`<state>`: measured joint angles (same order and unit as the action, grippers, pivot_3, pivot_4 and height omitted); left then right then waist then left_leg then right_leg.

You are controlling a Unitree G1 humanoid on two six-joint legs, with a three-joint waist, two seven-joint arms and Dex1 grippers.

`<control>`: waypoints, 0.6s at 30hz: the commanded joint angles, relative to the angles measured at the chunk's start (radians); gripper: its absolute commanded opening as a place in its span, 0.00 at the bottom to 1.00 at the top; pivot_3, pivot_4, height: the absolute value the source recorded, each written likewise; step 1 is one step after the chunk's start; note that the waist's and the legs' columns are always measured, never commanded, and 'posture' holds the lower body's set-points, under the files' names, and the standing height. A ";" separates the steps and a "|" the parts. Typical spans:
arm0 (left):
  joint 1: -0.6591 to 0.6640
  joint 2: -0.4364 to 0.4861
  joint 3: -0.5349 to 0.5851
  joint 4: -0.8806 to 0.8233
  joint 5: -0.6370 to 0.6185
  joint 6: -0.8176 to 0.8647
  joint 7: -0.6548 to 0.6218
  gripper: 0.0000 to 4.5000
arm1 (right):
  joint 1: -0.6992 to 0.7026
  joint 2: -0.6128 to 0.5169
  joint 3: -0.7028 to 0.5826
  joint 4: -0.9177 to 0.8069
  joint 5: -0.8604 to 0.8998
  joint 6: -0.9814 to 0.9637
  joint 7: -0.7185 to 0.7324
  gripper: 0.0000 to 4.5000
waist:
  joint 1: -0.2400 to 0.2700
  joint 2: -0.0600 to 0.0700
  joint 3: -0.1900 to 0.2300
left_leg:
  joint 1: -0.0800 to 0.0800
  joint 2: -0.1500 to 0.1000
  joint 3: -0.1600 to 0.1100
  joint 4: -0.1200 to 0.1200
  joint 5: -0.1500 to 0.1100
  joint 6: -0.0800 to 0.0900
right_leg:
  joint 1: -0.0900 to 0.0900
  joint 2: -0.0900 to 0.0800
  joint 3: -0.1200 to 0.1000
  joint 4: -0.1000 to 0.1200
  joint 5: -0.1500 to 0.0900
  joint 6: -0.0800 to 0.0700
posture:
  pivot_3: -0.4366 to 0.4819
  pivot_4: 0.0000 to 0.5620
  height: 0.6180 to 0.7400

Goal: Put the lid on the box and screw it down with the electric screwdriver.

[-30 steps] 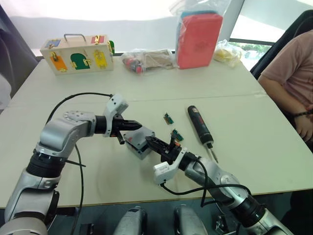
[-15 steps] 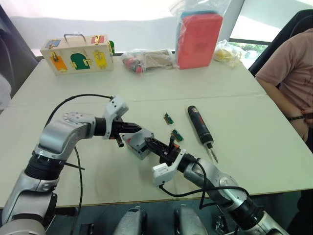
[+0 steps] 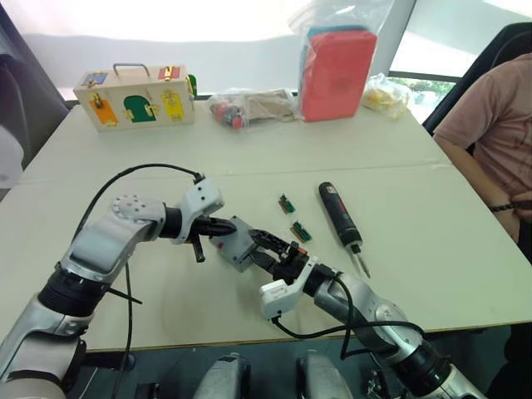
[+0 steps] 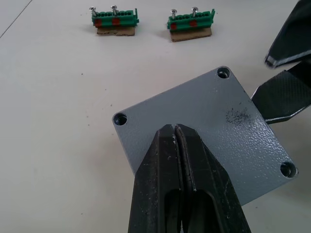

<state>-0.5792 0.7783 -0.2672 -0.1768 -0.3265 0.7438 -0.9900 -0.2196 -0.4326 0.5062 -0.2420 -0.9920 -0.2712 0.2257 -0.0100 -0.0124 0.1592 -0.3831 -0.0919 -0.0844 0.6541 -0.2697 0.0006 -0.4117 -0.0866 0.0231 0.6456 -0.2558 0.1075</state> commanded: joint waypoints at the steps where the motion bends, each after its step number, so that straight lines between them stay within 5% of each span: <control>1: 0.033 -0.024 -0.078 0.052 0.075 -0.001 0.022 0.00 | 0.012 -0.011 -0.019 -0.051 0.023 -0.007 0.027 0.82 | 0.002 0.000 0.000 | 0.004 0.000 0.000 -0.002 0.000 0.000 | 0.004 0.000 0.000 -0.002 0.000 0.000 | 0.48 0.27 1.00; 18: 0.053 -0.075 -0.061 0.017 0.091 0.023 0.034 0.00 | 0.080 -0.050 -0.088 -0.134 0.094 -0.008 0.074 0.82 | 0.001 -0.001 -0.002 | 0.010 0.000 0.000 -0.005 -0.001 0.001 | 0.008 -0.001 0.000 -0.003 -0.002 0.001 | 0.48 0.27 1.00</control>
<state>-0.5657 0.7039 -0.2847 -0.1835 -0.2495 0.7311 -0.9448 -0.1449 -0.4808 0.4502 -0.3260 -0.9278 -0.2732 0.2995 -0.0085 -0.0135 0.1575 -0.3735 -0.0918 -0.0845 0.6487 -0.2705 0.0021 -0.4036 -0.0872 0.0232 0.6429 -0.2574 0.1080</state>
